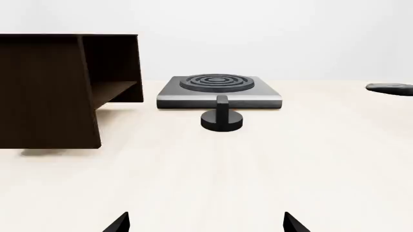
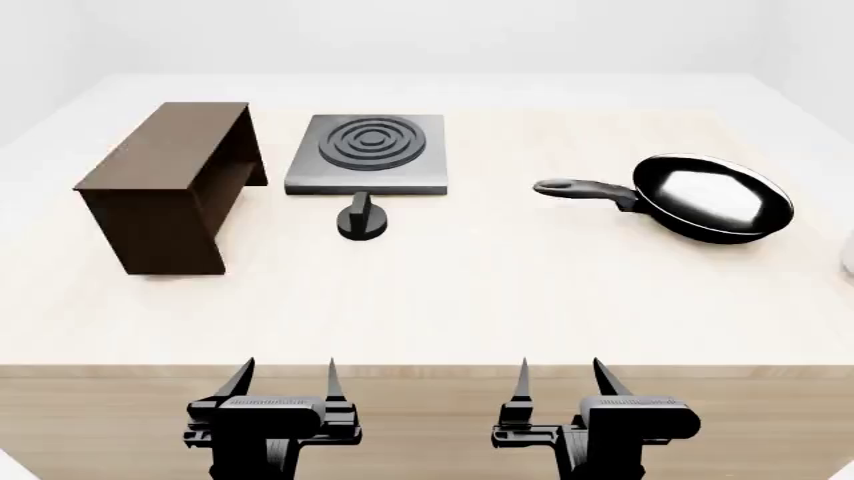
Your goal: Put the frying pan on top of the cabinet.
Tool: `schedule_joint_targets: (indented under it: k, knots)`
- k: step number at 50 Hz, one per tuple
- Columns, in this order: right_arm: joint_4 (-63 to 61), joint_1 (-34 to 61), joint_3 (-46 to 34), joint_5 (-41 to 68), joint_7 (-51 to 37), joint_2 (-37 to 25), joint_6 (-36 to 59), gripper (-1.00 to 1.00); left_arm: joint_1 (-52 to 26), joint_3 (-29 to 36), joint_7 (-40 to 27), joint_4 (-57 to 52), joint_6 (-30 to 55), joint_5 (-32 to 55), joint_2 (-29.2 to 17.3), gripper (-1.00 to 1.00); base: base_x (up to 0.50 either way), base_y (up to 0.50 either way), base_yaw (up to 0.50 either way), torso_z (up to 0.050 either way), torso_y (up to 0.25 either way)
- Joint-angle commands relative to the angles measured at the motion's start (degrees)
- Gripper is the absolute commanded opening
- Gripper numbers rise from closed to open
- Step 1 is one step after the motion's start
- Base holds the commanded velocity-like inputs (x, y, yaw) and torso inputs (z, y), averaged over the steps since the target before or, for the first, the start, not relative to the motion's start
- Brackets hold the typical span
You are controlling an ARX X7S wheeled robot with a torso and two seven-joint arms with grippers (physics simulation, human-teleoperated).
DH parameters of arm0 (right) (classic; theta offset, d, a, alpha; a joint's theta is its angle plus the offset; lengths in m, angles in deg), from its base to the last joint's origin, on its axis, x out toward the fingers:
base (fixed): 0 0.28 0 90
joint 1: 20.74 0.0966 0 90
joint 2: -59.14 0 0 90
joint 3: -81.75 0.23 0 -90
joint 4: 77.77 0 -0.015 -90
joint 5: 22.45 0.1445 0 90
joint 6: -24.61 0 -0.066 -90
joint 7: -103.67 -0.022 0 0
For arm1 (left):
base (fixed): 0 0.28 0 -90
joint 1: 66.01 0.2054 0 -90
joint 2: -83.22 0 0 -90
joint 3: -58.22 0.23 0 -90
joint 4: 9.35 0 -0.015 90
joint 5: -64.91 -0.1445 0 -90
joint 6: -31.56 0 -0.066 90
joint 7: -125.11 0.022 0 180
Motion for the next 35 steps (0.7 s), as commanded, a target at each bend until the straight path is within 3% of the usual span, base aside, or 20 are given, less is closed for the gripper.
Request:
schedule_joint_targets:
  k: [1, 5, 35]
  knots:
    - [-1.6, -0.2, -1.6, 0.2, -0.8, -1.1, 1.2, 1.00, -0.4, 1.0, -2.3, 0.1, -0.2, 0.2, -0.7, 1.00, 0.00, 0.00, 0.00, 0.000, 0.000]
    - [-3.4, -0.4, -2.2, 3.0, -0.4, -2.0, 2.8, 1.00, -0.5, 2.2, -2.9, -0.7, 1.0, 1.5, -1.8, 1.00, 0.00, -0.03, 0.00, 0.000, 0.000]
    - [-4.6, -0.7, -4.6, 8.2, -1.8, -4.9, 3.0, 1.00, 0.1, 6.0, -6.0, -0.9, -0.6, 3.3, -4.8, 1.00, 0.00, -0.50, 0.00, 0.000, 0.000]
